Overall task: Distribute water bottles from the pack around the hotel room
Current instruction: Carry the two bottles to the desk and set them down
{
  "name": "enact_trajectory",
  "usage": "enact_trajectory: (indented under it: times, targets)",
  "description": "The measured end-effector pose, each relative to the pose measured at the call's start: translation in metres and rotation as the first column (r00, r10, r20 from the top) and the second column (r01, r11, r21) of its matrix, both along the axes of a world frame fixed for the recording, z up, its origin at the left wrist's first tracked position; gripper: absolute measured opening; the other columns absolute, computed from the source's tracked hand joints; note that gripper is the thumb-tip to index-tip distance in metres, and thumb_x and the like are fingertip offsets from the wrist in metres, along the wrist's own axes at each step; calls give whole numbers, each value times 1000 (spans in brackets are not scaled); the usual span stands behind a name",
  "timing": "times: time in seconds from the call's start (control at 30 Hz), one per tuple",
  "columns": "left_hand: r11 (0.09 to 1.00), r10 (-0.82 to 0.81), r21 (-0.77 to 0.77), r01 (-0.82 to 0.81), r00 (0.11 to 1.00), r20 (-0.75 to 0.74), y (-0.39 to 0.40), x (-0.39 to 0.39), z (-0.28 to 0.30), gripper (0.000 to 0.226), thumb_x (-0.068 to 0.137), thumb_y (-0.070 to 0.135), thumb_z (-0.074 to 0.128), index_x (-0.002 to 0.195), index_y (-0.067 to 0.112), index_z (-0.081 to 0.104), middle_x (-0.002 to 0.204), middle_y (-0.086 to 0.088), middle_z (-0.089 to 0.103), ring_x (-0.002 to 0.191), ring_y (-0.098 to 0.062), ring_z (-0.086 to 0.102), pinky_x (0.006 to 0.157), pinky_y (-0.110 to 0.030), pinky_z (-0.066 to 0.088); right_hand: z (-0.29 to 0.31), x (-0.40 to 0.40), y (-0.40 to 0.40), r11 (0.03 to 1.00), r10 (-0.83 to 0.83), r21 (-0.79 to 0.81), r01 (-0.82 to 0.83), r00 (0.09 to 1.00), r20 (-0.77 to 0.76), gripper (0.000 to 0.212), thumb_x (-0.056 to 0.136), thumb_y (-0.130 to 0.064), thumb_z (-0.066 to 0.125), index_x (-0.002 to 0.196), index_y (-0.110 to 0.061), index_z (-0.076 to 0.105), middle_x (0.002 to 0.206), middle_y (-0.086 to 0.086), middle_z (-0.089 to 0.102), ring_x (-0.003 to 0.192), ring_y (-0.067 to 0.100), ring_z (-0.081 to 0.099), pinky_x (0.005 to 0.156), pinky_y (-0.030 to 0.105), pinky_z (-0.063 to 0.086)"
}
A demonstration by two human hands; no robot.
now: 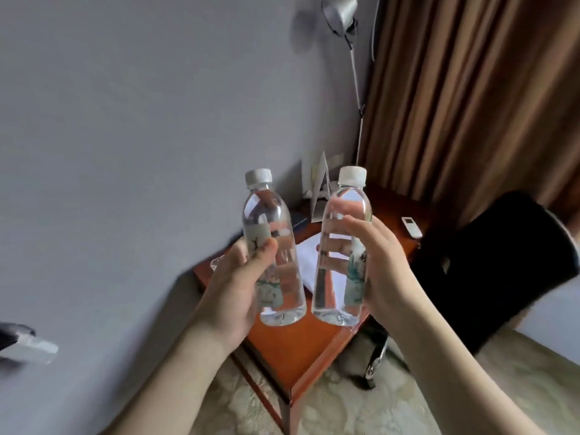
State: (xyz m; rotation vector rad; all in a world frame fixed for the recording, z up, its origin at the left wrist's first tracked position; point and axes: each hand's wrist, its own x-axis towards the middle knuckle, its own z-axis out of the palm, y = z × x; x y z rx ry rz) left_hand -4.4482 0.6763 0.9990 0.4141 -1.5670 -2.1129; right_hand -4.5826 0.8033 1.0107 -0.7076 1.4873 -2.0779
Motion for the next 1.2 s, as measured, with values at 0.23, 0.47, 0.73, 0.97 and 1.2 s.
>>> enact_trajectory:
  times: [0.23,0.47,0.73,0.97,1.2]
  targets:
    - [952,261,-172,-255,965,18,-97,-53,-50,42,76,19,72,115,11,58,103,-4,72,100,-21,70,79,-33,56,-50,-68,-104,980,167,136,-143,968,-186,39,89,-25,64,127,-18,57,110,3,71,105,24,69,90,42,58]
    - [877,426,-323,-356,886,181,-169,-97,-130,50,70,14,85,109,30,60,105,2,75,96,-17,73,85,-43,57,-130,-129,-183,925,322,284,-253,919,-229,51,83,-16,73,129,-18,51,116,3,67,110,24,66,97,52,52]
    - [798,600,-315,-514,730,327,-217,-131,-250,62,70,-2,82,114,29,54,105,8,69,98,-4,68,85,-27,55,-254,-188,-264,778,557,477,-408,800,-224,58,87,-16,74,132,-28,40,119,-16,57,108,0,61,83,19,53]
    - [734,678,-324,-597,623,390,-250,-148,-343,63,71,-5,81,114,30,53,105,17,71,101,-5,68,84,-23,55,-356,-213,-324,738,625,473,-480,752,-212,64,85,-19,76,135,-31,38,115,-33,55,115,6,58,96,32,51]
    - [726,686,-343,-595,595,419,-269,-166,-399,69,69,3,86,126,21,51,110,12,71,103,-3,67,85,-17,52,-409,-214,-346,687,697,453,-568,691,-192,63,84,-23,75,133,-30,35,119,-33,51,119,3,54,98,25,48]
